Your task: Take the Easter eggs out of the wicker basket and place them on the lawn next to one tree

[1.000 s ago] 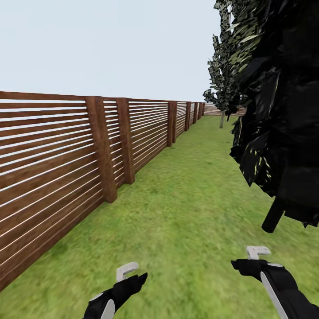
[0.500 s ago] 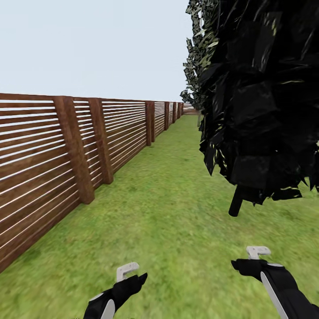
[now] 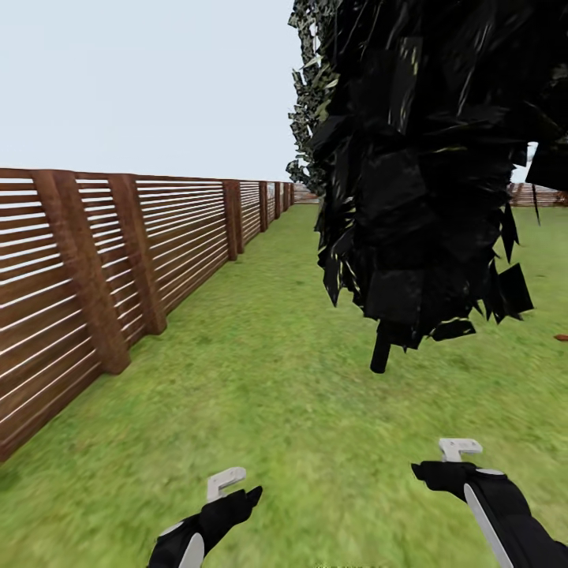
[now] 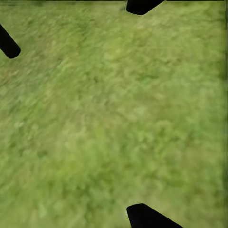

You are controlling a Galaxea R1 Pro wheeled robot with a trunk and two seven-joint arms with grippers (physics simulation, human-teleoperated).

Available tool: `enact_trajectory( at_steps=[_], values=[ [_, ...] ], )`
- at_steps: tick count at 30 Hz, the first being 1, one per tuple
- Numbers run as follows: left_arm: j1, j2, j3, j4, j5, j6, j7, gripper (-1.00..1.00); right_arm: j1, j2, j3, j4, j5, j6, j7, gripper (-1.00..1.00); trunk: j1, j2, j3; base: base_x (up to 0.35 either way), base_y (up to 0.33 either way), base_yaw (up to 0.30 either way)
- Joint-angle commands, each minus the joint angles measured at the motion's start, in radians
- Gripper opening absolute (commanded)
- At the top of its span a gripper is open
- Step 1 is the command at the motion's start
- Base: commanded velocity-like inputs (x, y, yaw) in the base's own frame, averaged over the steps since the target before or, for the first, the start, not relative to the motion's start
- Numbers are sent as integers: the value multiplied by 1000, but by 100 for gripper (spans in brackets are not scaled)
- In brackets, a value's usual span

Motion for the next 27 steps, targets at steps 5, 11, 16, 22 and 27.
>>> enact_trajectory(
  at_steps=[5, 11, 16, 22, 27],
  values=[
    [0, 1, 2, -1, 6, 5, 0, 100, -1, 0, 0, -1, -6, 4, 0, 100, 0, -1, -1, 39, -205, -266],
    [0, 2, 2, 0, 8, 4, 0, 100, -1, 1, 1, 0, -3, 3, -1, 100, 0, -1, -1, 259, -39, -266],
    [0, 3, 3, 0, 9, 1, 1, 100, -1, 1, 1, 1, -2, 3, -1, 100, 0, -1, -1, 312, 37, -267],
    [0, 2, 3, 0, 2, -1, 2, 100, -1, 1, 1, 0, -2, 3, -1, 100, 0, -1, -1, 256, -127, -267],
    [0, 1, 1, 0, -1, 1, 2, 100, -1, 1, 1, 0, -4, 3, -1, 100, 0, -1, -1, 171, -270, -268]
  ],
)
